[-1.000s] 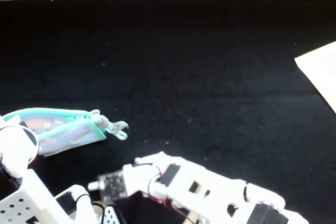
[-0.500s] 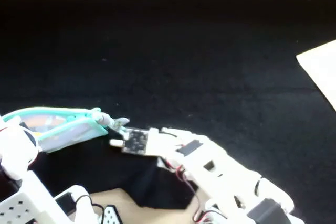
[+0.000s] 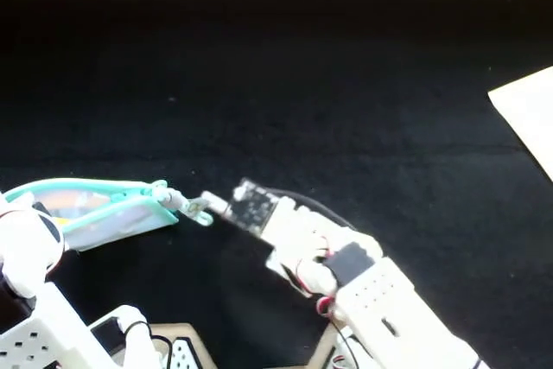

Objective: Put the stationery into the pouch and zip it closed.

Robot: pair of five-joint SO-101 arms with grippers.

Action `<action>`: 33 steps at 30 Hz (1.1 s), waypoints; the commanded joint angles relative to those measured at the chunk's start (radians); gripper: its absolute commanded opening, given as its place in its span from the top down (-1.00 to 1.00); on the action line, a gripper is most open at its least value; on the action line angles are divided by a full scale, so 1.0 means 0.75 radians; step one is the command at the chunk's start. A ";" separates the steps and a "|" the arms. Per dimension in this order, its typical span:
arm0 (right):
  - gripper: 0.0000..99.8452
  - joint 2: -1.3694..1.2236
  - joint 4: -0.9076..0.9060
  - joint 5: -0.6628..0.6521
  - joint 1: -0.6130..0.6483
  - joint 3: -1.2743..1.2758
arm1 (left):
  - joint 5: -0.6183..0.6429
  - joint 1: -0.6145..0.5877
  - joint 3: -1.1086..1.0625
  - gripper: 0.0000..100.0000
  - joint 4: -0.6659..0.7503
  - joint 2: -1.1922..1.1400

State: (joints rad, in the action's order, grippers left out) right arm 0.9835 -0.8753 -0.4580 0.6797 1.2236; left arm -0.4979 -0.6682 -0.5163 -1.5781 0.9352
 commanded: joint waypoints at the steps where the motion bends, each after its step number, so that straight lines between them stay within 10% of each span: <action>1: 0.99 0.185 -0.044 0.188 -0.032 -0.140 | 0.010 0.028 -0.105 0.99 -0.035 -0.028; 10: 0.99 0.382 -0.005 0.511 -0.054 -0.752 | 0.010 0.028 -0.109 0.99 -0.035 -0.028; 22: 0.99 0.285 0.664 0.882 0.079 -0.838 | 0.010 0.028 -0.111 0.99 -0.045 -0.028; 33: 0.99 -0.003 0.645 0.829 0.157 -1.110 | 0.010 0.028 -0.111 0.99 -0.045 -0.028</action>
State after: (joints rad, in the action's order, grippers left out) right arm 1.0648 -0.3537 0.1788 0.7856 0.5378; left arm -0.4979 -0.6682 -0.5163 -1.5781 0.9352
